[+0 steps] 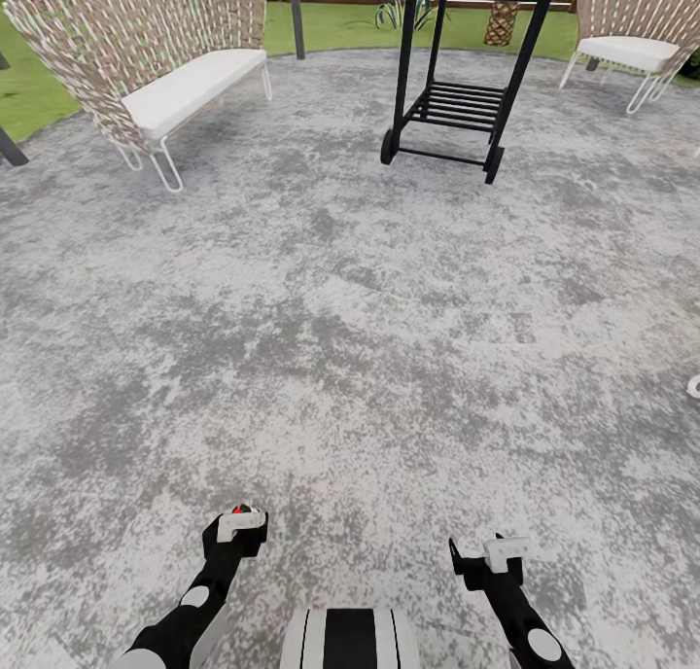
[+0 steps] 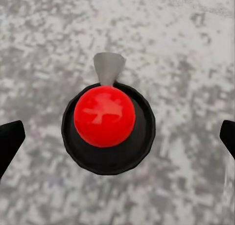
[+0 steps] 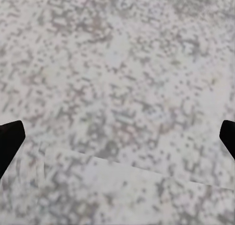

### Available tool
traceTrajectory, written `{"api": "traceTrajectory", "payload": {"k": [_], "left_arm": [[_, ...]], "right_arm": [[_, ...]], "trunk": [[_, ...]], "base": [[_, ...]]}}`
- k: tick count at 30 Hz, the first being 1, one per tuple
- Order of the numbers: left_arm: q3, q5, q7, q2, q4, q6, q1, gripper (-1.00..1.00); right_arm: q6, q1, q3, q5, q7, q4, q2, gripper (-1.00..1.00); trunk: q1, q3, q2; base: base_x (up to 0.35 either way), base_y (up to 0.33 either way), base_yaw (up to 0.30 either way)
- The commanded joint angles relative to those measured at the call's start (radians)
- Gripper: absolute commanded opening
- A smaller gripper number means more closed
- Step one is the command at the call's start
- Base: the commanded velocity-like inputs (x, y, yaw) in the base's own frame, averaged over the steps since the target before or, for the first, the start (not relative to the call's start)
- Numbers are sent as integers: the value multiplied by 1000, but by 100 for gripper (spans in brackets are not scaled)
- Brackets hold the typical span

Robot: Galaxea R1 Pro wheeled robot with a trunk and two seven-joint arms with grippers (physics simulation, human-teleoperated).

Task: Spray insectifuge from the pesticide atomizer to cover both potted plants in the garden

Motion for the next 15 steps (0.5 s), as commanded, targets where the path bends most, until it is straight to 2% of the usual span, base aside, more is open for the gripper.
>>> {"api": "traceTrajectory", "payload": {"k": [1, 15], "left_arm": [[-1, 1, 3, 0, 1, -3, 0, 100], [2, 1, 3, 1, 1, -3, 0, 100]], "right_arm": [[-3, 0, 1, 1, 0, 1, -1, 100], [-3, 0, 2, 1, 0, 1, -1, 100]], "trunk": [[0, -1, 0], [0, -1, 0]], "base": [[16, 0, 0], [-15, 0, 0]]}}
